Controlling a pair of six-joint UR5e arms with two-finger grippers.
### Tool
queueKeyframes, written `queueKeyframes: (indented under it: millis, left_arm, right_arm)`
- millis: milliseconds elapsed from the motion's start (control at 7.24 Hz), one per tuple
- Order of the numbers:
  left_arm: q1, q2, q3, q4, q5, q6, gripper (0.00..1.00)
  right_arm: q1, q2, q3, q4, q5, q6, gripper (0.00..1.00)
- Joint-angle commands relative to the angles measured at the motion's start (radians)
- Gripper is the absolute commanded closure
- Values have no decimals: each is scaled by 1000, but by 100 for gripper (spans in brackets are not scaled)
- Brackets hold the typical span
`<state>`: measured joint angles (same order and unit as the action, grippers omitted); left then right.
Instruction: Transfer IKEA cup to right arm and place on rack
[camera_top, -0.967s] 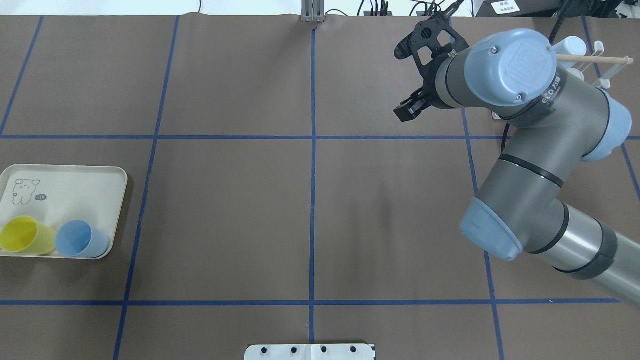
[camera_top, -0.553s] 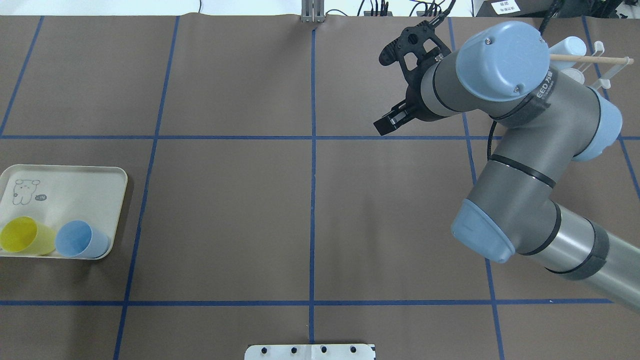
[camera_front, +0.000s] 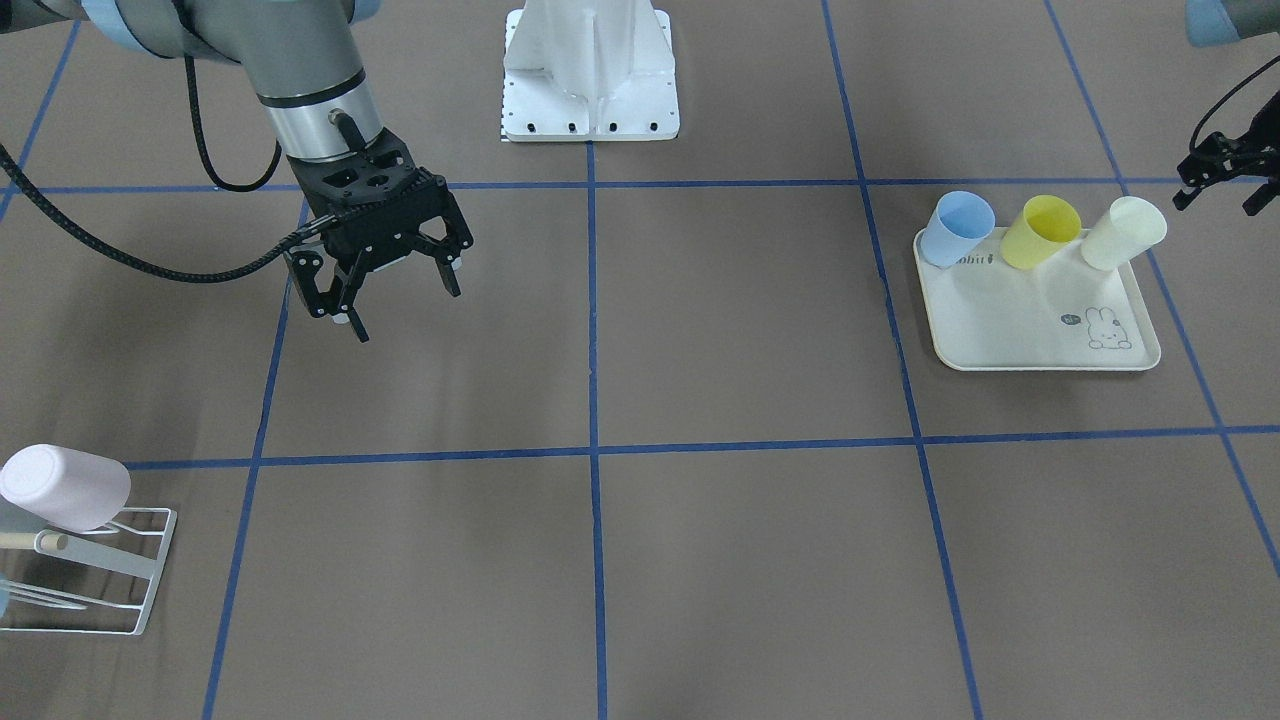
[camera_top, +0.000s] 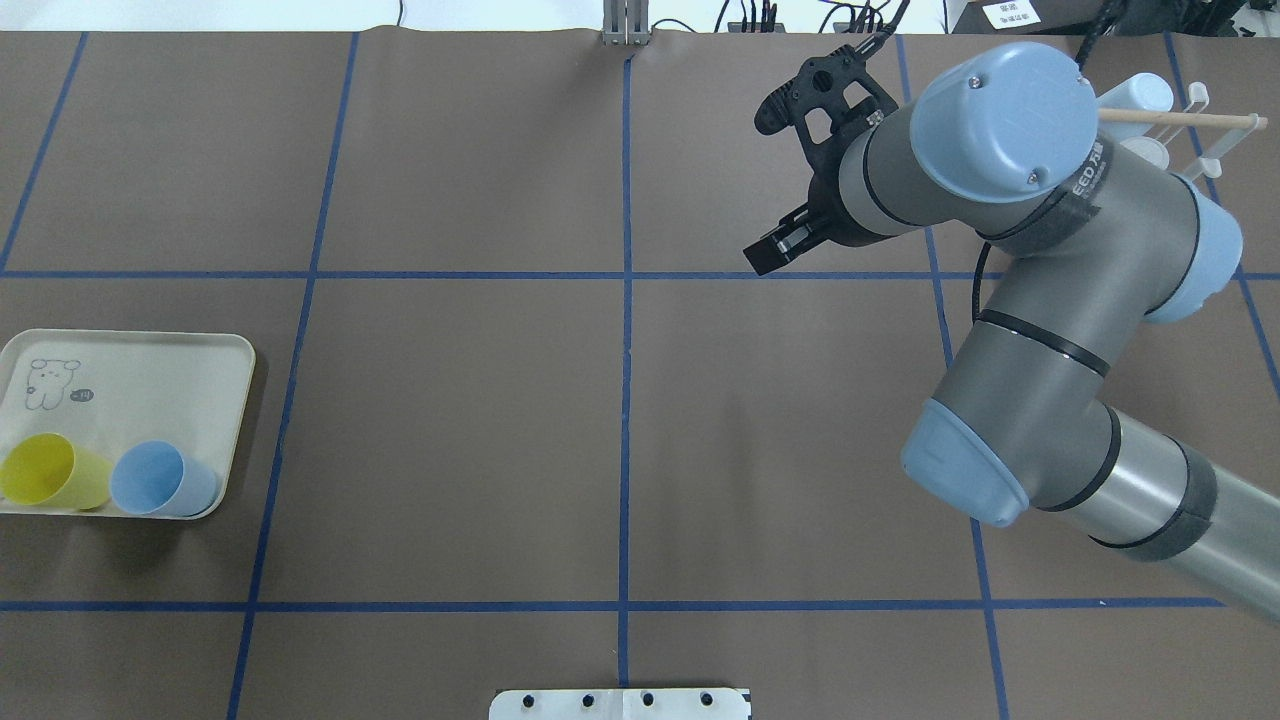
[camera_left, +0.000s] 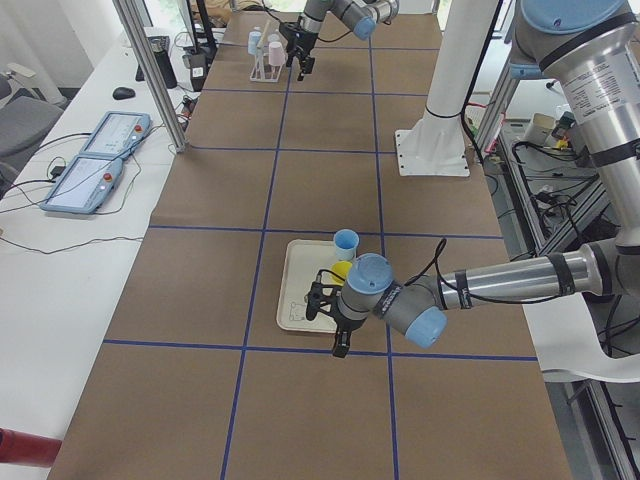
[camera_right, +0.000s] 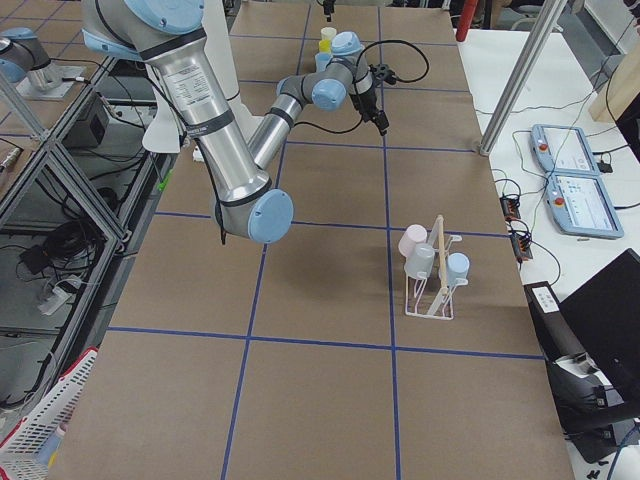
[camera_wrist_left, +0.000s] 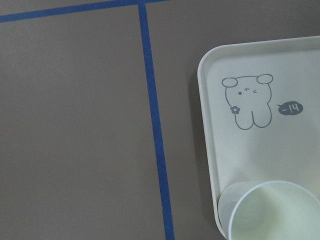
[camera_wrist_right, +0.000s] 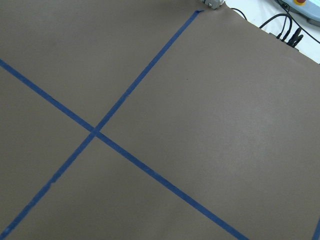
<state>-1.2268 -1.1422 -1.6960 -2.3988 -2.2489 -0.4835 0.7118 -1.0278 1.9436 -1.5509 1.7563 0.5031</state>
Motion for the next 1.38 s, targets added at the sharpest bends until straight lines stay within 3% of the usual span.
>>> queueKeyframes:
  millis: [0,138,276,829,1243]
  left_arm:
    - [44,-25,9,-2,-26,-64,0]
    - [59,-37,10,-2,-26,-93,2]
    - [72,-40,15,0,-26,-96,16]
    - [78,-64,42,-3,-29,-99,99]
    - [76,-73,29,3,-78,-98,100]
  right_arm:
    - [0,0,0,0,0,0,0]
    - [0,0,0,0,0,0,0]
    - [0,-1,0,0,0,0,0]
    - [0,-1,1,0,0,0,0]
    - [-5,0,2,0,0,0,0]
